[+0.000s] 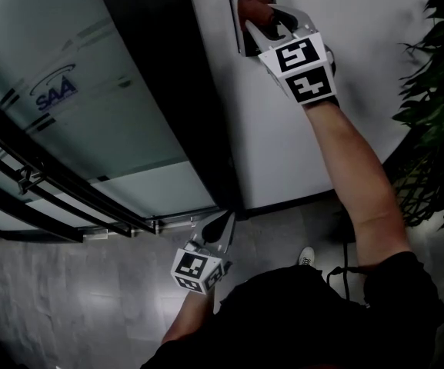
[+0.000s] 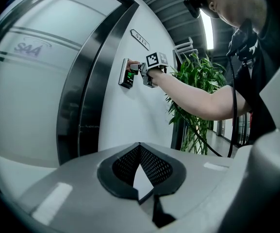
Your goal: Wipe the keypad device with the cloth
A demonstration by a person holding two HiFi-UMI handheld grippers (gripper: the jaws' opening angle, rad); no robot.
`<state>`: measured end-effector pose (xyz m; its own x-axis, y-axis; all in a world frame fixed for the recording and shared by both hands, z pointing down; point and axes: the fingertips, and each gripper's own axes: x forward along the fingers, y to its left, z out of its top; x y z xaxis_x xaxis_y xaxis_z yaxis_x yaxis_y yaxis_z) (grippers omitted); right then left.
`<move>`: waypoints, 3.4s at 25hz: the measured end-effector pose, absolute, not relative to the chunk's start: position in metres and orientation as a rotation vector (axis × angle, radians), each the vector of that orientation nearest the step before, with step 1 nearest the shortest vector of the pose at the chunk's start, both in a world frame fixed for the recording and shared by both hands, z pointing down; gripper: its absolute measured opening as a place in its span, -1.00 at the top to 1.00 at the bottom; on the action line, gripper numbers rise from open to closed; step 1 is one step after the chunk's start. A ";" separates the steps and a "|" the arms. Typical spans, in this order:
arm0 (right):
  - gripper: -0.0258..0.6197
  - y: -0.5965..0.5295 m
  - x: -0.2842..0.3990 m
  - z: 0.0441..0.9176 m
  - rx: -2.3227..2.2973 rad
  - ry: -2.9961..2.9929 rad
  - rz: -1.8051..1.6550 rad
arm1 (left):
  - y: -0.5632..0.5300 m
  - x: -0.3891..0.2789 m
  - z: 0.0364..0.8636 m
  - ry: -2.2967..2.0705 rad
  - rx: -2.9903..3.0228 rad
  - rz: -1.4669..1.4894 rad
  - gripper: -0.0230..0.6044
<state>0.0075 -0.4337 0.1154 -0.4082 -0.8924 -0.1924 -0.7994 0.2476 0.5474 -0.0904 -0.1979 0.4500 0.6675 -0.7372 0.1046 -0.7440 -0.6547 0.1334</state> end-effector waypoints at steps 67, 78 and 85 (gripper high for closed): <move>0.47 -0.426 0.018 0.256 1.492 -2.380 -0.546 | -0.195 -0.086 0.447 -1.199 2.726 0.076 0.88; 0.46 -0.398 0.016 0.144 1.583 -2.421 -0.840 | -0.198 -0.089 0.445 -1.215 2.723 0.084 0.88; 0.46 -0.419 0.018 0.078 1.645 -2.362 -0.938 | -0.197 -0.092 0.444 -1.237 2.716 0.078 0.88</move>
